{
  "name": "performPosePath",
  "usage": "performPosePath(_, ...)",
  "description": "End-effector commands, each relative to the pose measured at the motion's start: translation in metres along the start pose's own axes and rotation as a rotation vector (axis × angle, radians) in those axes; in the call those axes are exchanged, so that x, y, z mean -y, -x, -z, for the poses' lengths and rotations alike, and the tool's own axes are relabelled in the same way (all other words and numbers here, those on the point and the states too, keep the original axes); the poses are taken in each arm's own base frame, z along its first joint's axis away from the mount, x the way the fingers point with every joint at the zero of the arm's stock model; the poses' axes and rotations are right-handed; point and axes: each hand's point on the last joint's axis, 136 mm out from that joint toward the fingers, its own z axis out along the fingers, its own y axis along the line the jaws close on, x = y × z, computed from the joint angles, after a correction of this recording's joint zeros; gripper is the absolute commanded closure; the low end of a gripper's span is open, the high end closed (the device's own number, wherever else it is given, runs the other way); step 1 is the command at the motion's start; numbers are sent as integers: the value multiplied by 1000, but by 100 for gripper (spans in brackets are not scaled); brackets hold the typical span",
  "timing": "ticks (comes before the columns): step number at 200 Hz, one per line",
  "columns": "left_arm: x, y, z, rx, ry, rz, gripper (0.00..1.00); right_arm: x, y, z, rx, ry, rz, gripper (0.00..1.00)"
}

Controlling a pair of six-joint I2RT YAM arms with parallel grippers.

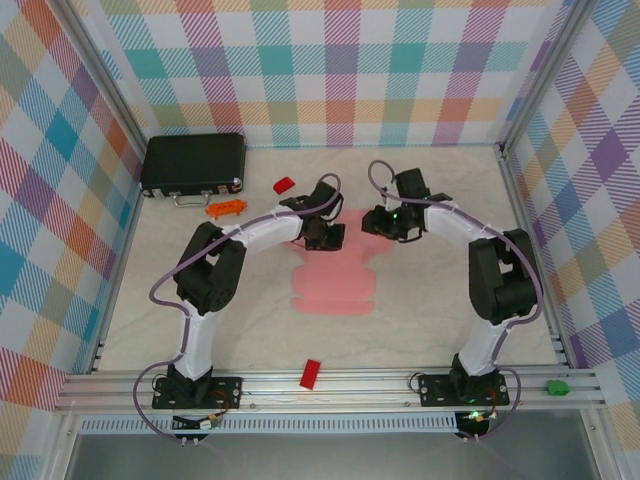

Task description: Fold the paper box

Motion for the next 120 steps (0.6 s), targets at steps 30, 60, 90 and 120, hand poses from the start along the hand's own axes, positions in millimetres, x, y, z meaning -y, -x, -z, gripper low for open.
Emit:
performPosePath(30, -11, -11, 41, 30, 39, 12, 91, -4, 53, 4, 9, -22, 135, 59)
performPosePath(60, -22, -50, 41, -12, 13, 86, 99, -4, 84, -12, -25, -40, 221, 56)
performPosePath(90, -29, -86, 32, -63, -24, 121, 100, -1, 98, -35, -73, -34, 245, 55)
performPosePath(120, -41, -105, 27, -102, 6, 132, 100, 2, 101, -51, -103, -13, 238, 54)
